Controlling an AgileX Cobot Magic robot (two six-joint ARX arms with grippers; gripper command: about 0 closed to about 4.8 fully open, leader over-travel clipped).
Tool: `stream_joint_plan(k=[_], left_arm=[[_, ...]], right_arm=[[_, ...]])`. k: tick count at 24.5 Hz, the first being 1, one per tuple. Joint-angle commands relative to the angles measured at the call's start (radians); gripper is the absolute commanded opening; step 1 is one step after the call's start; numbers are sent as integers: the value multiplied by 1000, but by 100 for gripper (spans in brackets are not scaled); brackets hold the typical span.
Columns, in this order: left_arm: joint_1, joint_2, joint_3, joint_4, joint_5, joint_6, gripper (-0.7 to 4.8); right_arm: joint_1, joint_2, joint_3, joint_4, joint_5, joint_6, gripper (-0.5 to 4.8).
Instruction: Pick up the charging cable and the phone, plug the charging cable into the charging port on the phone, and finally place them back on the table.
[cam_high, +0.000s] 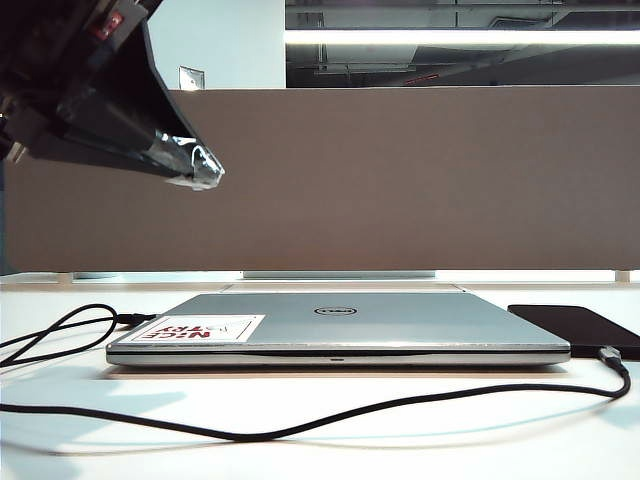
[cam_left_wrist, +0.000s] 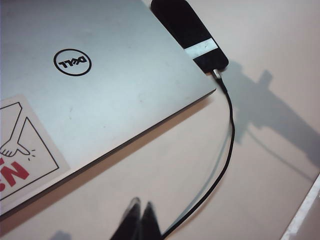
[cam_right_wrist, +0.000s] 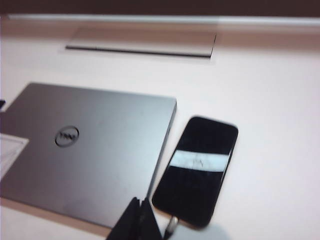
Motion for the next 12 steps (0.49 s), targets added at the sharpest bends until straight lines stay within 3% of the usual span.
stream_joint_plan(k=[1,4,12], left_arm=[[-1,-3,-21,50,-2,23,-6],[-1,-3,-81,142,-2,62,-6],[-1,-3,-200,292,-2,107,-6]], right_arm=[[0,-82,-103,84,-35,3,-8],[0,-222,-237,189,-47,3,-8],[0,-411,-371,192,-40,3,-8]])
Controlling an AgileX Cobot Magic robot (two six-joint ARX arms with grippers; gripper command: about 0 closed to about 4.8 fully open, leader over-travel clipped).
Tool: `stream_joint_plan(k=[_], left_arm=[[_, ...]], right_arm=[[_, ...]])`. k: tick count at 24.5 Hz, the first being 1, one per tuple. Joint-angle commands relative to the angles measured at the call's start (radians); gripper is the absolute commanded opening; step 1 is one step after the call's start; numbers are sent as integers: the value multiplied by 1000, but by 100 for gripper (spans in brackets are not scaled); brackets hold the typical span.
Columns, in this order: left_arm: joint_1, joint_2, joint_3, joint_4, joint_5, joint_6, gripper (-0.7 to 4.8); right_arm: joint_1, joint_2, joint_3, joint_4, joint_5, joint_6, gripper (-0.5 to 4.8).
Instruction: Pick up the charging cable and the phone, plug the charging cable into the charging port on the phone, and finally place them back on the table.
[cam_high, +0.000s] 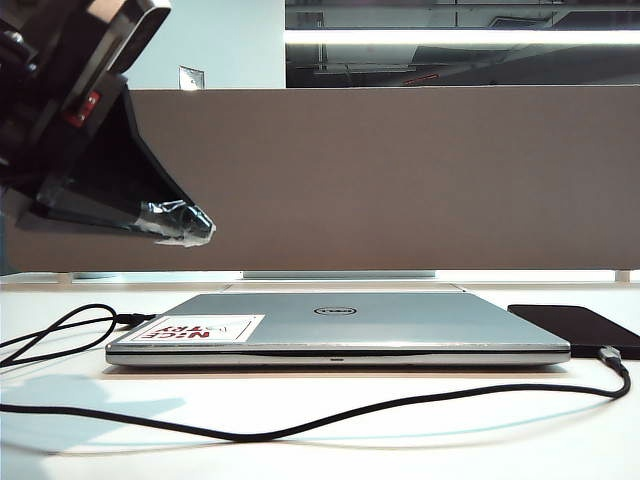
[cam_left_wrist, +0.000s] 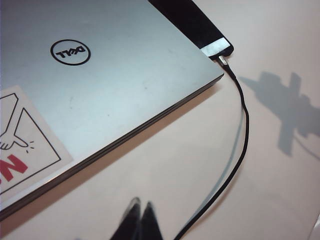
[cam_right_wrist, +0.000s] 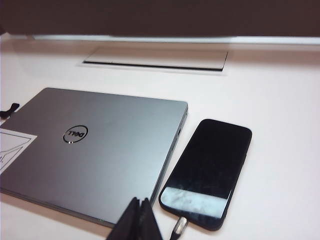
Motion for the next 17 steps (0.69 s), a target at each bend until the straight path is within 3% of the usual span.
stream_joint_plan(k=[1,8,12,14,17], left_arm=[[-1,-3,-30,72,-2,47,-6],[-1,-5,-57,131,-2,46,-6],[13,-101,-57,145,-2,72,-6],[77,-167,-57,126,-2,72,-6],[275,-262,-57,71,-2,69,-6]], right_arm=[[0,-27,0,16,3,0,-8],[0,-41,0,6,3,0,-8],[0,-40,0,4,3,0,-8],[0,-41,0,2,3,0,-8],[0,-41,0,2,3,0,-8]])
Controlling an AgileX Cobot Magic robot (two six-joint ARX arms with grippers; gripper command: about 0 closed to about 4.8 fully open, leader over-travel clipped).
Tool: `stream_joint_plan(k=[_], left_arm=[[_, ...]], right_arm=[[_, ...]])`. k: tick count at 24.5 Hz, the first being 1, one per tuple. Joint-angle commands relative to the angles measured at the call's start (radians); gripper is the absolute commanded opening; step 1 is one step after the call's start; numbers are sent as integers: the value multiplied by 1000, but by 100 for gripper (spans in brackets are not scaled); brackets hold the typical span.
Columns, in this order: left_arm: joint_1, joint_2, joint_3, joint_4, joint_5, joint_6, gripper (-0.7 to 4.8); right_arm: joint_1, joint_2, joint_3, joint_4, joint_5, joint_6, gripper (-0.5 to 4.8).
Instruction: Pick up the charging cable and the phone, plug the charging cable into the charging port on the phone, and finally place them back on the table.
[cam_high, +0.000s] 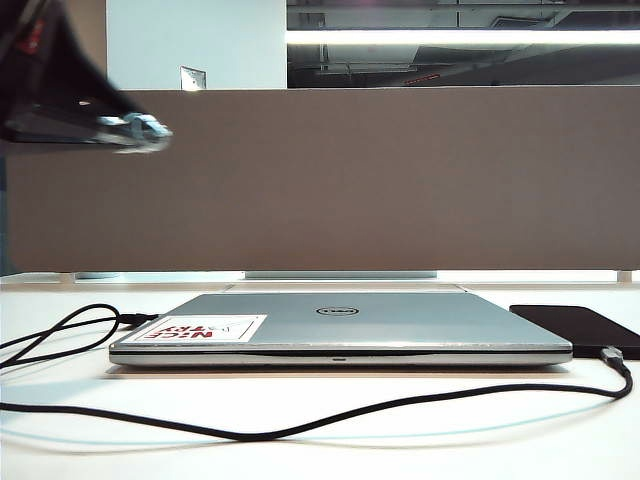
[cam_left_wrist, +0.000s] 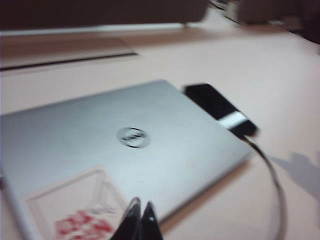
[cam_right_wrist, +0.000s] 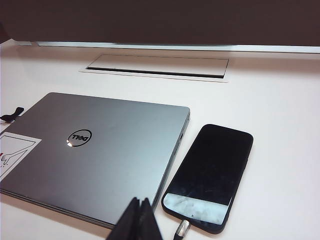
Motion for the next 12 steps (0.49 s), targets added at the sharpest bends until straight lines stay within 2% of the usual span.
stream_joint_plan(k=[1,5,7,8,12], left_arm=[[160,-77,1,-56,-2,5,-6],[360,-232,-42,-89,-2,37,-6],[414,-281,-64,-89,-2,60,-6],[470,-333,-92,-90,-3,64,-6],[549,-429,-142,-104,-3,66,-6]], right_arm=[[0,0,4,17,2,0,-8],[-1,0,4,17,2,0,-8],[-1,0,4,17,2,0,-8],[-1,0,4,17,2,0,-8],[-1,0,4,17,2,0,-8]])
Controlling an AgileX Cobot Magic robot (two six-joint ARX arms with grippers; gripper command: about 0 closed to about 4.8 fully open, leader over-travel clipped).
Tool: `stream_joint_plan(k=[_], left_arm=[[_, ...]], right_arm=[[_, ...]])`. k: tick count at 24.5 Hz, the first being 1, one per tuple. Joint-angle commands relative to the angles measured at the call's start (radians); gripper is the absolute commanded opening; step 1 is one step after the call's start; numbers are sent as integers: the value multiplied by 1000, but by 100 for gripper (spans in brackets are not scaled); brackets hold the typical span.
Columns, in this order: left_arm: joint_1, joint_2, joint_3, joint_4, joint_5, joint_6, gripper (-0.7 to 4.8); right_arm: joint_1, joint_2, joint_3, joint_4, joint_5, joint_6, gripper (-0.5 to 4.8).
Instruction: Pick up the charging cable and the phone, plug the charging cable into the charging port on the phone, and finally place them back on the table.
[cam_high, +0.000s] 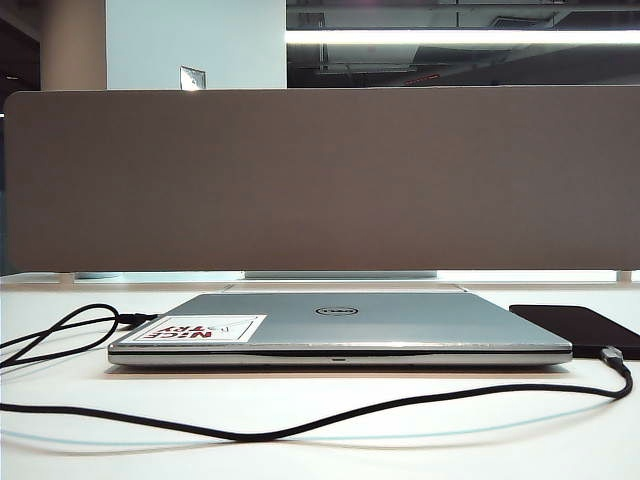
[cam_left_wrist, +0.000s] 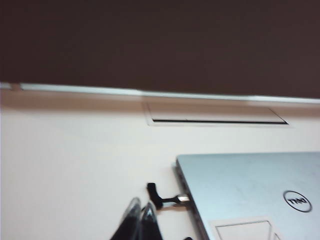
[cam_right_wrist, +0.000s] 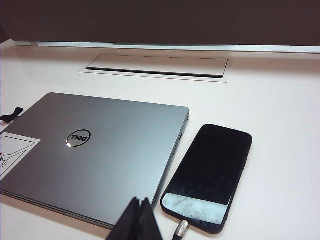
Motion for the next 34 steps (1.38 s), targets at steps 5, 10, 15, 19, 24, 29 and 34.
stream_joint_plan(k=[5,10,15,19,24,29,34], left_arm=[[117,-171,-85,-23,3,12,-6],[120,-281,-134,-81,3,23,-6],[119,-304,-134,-86,3,100,-6],[119,-304,-134,-86,3,145,-6],[119,-304,-134,-86,3,109,-6],[119,-304,-134,-85,3,81,-6],[119,-304,-134,-84,3,81,-6]], right_arm=[[-1,0,3,17,1,0,-8],[-1,0,3,17,1,0,-8],[-1,0,3,16,1,0,-8],[-1,0,3,17,1,0,-8],[-1,0,3,17,1,0,-8],[-1,0,3,17,1,0,-8],[-1,-1,3,17,1,0,-8]])
